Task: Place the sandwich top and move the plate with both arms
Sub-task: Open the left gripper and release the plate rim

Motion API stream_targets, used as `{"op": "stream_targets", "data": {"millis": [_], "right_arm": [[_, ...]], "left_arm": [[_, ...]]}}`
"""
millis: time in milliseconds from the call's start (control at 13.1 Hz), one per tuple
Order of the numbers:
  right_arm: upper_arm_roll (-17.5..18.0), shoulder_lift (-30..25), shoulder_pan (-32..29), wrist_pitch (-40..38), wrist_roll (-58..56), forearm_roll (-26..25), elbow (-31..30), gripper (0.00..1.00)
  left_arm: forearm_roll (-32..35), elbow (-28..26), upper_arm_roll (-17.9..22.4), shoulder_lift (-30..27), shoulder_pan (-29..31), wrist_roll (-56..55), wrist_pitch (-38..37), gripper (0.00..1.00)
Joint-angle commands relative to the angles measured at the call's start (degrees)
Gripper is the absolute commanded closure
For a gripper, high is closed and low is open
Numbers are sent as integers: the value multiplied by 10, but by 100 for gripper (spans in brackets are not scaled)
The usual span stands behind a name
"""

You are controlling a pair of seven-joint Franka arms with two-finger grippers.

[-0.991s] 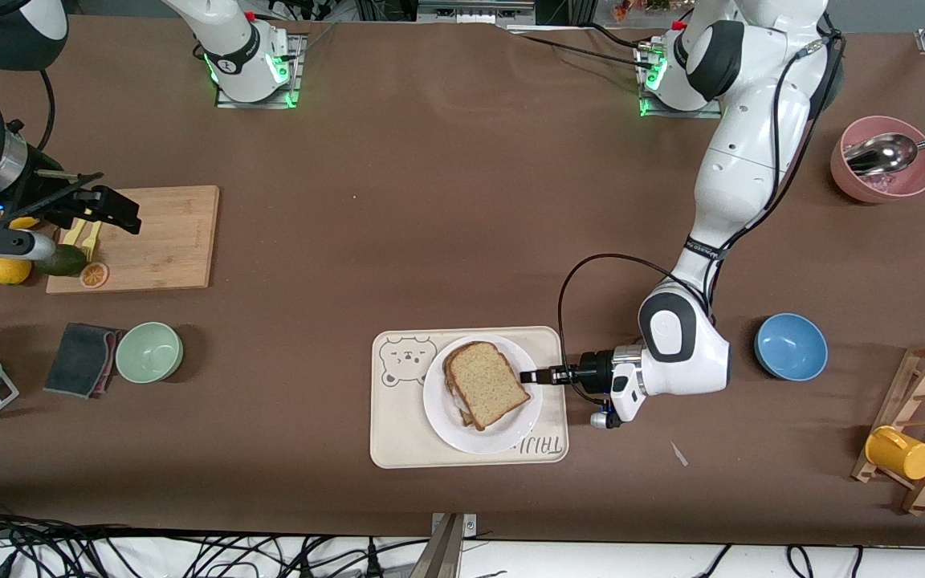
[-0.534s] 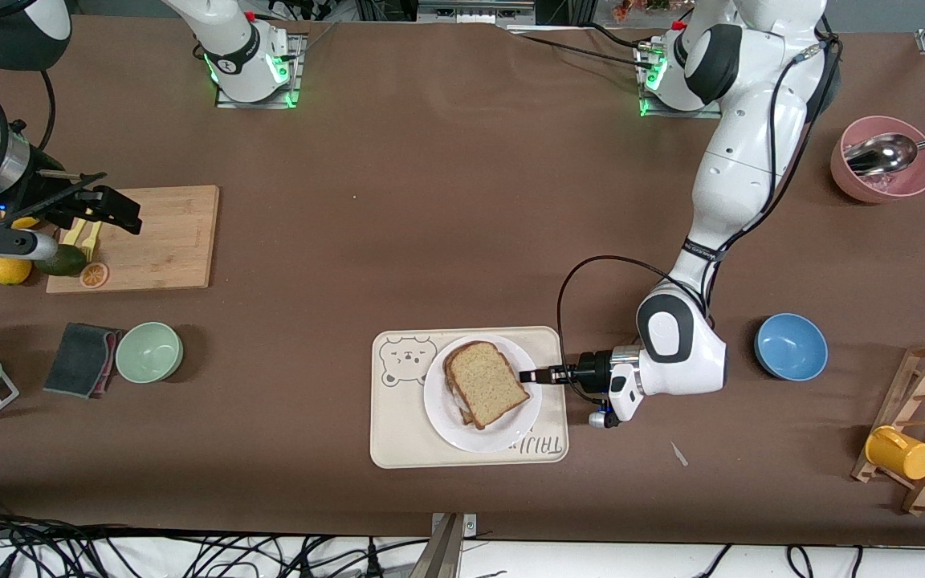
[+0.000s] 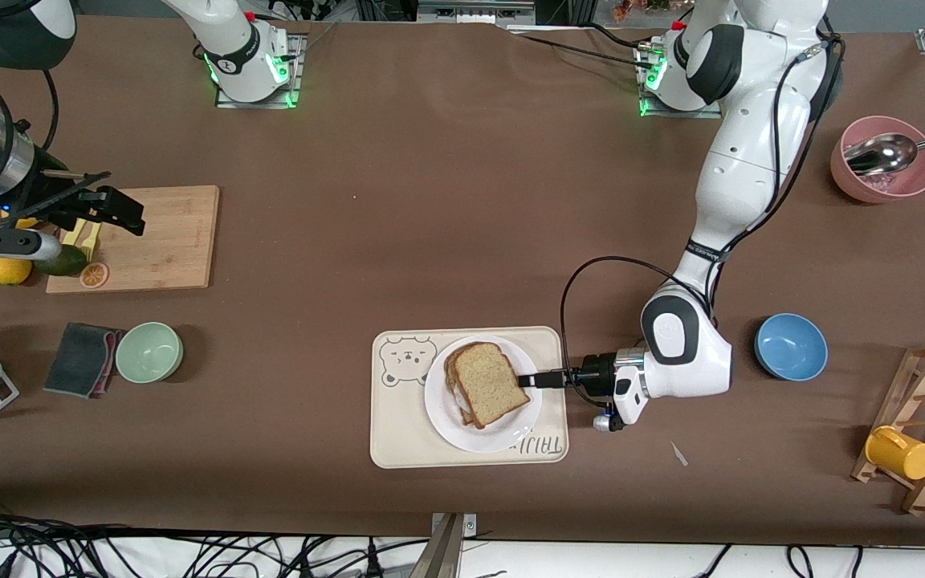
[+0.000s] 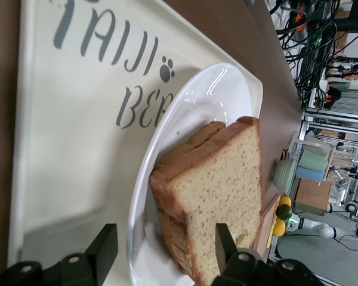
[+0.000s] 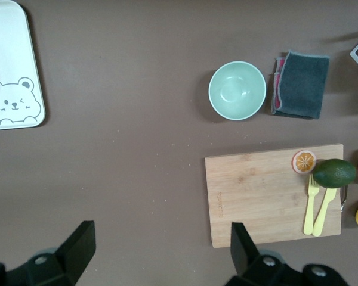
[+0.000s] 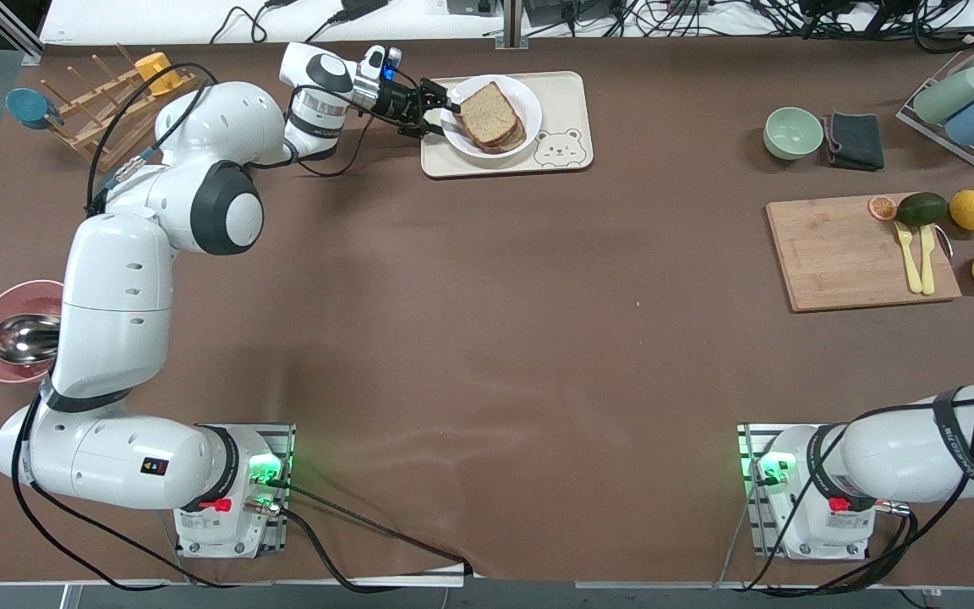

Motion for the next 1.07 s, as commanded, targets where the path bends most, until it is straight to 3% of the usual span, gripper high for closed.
{"op": "stream_targets", "data": {"millis": [0,381,610,991], "right_arm": [[0,4,2,7,8,-4,10,0],[0,6,3,12,8,-10,10,0],[-2,6,0,12,9,0,10,0],[-1,8,3,13,7,-10,14,0]], "left_arm": [[43,5,1,-8,11,7,-9,28],[104,0,5,-53,27,-29,-58,29],[177,0,4,-80,32,-75,-86,29],[366,1,5,-129,33,-123,-146,28]]}}
